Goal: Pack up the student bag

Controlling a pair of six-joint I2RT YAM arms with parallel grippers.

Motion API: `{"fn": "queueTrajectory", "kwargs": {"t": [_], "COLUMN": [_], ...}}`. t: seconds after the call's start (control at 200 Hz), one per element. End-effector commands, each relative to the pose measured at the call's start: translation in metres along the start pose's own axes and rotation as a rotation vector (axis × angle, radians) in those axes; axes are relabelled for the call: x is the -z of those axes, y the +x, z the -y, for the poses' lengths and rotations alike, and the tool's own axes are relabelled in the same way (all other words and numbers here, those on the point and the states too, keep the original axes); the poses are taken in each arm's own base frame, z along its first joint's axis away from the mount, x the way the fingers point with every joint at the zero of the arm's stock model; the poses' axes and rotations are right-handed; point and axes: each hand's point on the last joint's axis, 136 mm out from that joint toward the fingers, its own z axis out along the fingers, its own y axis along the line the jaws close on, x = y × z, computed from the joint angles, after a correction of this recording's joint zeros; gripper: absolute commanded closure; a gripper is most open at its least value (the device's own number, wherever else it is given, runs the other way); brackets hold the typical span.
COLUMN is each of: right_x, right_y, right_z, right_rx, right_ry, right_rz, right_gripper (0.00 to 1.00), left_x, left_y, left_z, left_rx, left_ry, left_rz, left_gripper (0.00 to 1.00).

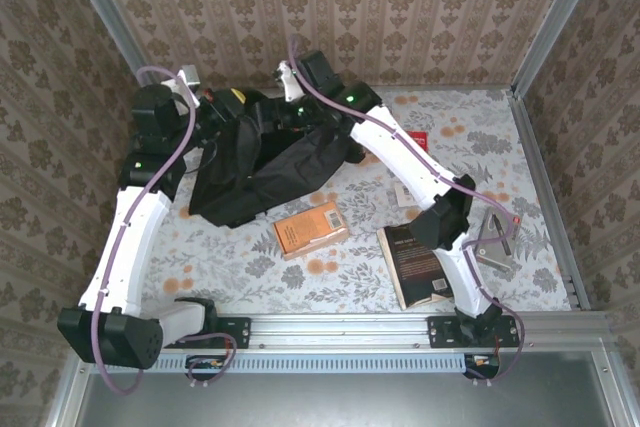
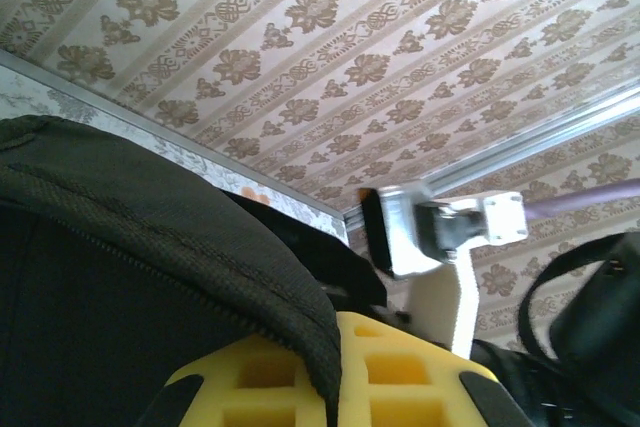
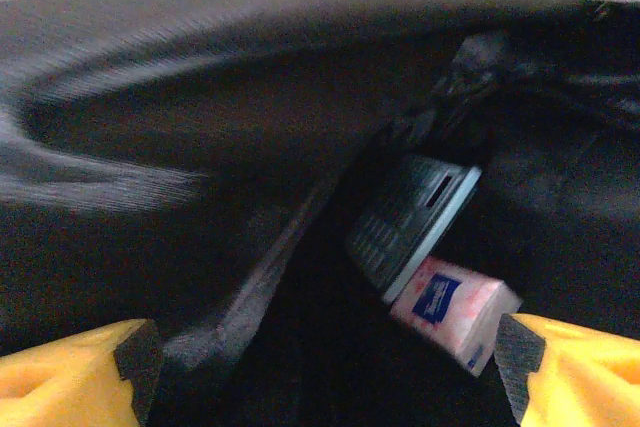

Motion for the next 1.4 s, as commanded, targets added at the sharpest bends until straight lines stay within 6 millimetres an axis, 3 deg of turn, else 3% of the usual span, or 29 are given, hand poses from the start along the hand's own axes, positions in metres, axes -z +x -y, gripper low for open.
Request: {"fn": "queueTrajectory", "kwargs": {"t": [0.0,0.155,0.29,0.385,0.62,0.665,0.77,0.89,1.08,1.275,1.395], "right_x": [0.027,0.074,0.12,0.145,0.173,0.176,0.184,0.182,0.14,0.105,0.095], "right_y": [0.007,-0.005,-0.012,-0.008,0.029,0.04,0.073,0.099,0.12,0.141,0.151], "right_z": [0.019,0.057,0.074,0.098,0.171,0.186,0.242,0.292,0.345,0.383,0.4], "right_rx": [0.077,0.08,0.06,0.008,-0.217,-0.223,-0.286,-0.27,-0.216,-0.245,-0.259], "right_ry": [0.14,0.386,0.403,0.415,0.377,0.427,0.651,0.872,0.99,0.966,0.977], "right_rz": [-0.015,0.096,0.219,0.264,0.234,0.226,0.178,0.059,-0.183,-0.35,-0.413], "right_gripper": [0.11,0.12,0.12,0.12,0.13,0.13,0.11,0.02,0.0,0.0,0.0], "left_x": [0.015,0.016,0.012,0.008,-0.003,-0.004,-0.003,-0.001,0.0,0.005,0.008], "left_y": [-0.012,-0.003,0.011,0.019,0.033,0.034,0.033,0.032,0.032,0.032,0.032], "left_z": [0.032,0.031,0.023,0.02,0.017,0.016,0.016,0.016,0.016,0.017,0.014], "left_rx": [-0.093,-0.094,-0.089,-0.086,-0.101,-0.105,-0.122,-0.14,-0.149,-0.162,-0.169], "left_ry": [0.098,0.101,0.093,0.089,0.087,0.085,0.079,0.069,0.066,0.064,0.054], "left_rz": [0.066,0.043,0.011,-0.009,-0.048,-0.051,-0.047,-0.043,-0.05,-0.053,-0.049], "left_gripper": [1.0,1.0,1.0,1.0,1.0,1.0,1.0,1.0,1.0,1.0,1.0]}}
